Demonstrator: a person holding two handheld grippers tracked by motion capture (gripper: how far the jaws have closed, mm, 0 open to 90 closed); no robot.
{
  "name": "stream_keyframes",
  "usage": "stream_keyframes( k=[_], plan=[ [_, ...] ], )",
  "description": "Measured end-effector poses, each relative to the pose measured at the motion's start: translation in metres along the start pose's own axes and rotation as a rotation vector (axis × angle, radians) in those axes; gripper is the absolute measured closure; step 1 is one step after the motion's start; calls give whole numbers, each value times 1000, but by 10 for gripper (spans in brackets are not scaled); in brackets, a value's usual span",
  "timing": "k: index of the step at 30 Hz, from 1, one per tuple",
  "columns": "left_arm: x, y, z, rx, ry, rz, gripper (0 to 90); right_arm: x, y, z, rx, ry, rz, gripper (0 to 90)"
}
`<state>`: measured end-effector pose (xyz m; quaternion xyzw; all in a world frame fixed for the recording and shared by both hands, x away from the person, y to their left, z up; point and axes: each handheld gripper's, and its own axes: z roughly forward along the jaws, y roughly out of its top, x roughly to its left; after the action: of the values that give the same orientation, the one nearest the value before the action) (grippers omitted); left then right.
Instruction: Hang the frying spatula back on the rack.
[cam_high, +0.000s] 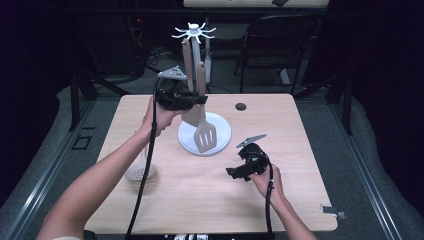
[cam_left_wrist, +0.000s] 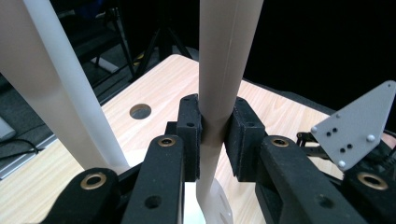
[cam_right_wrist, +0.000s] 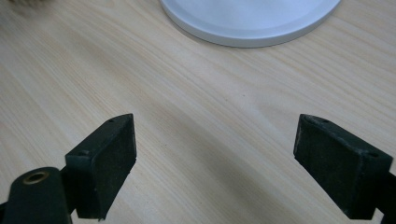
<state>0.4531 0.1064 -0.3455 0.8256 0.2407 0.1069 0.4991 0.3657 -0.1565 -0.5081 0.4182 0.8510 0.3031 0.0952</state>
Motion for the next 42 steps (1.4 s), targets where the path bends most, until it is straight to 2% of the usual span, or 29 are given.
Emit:
stream_keyframes(
  k=[9,23,29,42],
  plan=[
    [5,17,-1,-7,18,4,770,0,0,1,6,0,-8,127],
    [13,38,-1,-12,20,-6,769,0,0,1,8,9,-14,128],
    [20,40,-1,-24,15,-39,769,0,0,2,11,9,-17,127],
    [34,39,3,-11,30,-86,768,1,0,4,9,18,-17,128]
  ],
)
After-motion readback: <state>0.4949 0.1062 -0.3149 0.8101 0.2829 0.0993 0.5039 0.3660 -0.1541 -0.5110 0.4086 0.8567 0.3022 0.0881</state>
